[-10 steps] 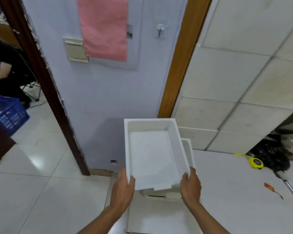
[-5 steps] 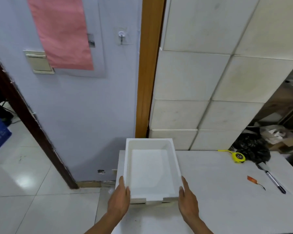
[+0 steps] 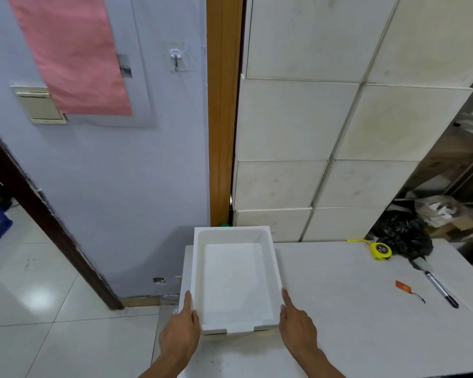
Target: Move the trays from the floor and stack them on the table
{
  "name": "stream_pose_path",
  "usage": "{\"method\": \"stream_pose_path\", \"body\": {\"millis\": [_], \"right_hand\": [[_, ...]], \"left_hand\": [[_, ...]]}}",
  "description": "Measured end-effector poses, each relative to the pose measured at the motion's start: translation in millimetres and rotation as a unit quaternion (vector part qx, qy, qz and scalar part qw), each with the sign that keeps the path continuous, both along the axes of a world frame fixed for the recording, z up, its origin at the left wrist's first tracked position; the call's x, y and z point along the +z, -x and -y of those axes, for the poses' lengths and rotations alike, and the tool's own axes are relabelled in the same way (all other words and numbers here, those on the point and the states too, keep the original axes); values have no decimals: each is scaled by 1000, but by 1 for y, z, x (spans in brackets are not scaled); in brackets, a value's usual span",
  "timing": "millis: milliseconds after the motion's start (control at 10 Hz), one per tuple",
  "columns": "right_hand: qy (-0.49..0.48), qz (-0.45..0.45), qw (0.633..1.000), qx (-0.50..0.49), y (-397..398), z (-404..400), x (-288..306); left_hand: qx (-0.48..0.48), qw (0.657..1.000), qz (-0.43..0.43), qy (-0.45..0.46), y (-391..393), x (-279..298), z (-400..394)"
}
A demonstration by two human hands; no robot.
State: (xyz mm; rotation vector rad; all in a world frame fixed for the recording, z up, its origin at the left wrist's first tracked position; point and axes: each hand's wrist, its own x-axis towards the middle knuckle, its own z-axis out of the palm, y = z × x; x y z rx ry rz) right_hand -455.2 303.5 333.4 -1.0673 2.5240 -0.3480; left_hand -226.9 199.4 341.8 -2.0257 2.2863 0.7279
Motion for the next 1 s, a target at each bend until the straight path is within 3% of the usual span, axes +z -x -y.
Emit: {"method": "stream_pose_path", "body": {"millis": [200, 400, 600, 700, 800, 900, 1000], "right_hand": [[-71, -23, 996, 42, 13, 2, -2], [-97, 30, 993, 54, 20, -2, 0], [-108, 83, 989, 50, 14, 0, -6], [-67, 35, 997, 15, 11, 10, 18], [102, 61, 993, -19, 12, 32, 66], [309, 197, 931, -6, 1, 47, 151], [553, 294, 776, 83, -23, 28, 252]], "left_hand": [[-36, 998, 53, -5, -7, -15, 8], [-75, 995, 49, -48, -11, -18, 25], [-37, 998, -5, -49, -19, -21, 28], [-12, 998, -47, -35, -17, 6, 38], [19, 983, -182, -20, -10, 51, 52], [4, 925, -379, 5, -3, 129, 51], [-65, 807, -571, 137, -5, 226, 22]]}}
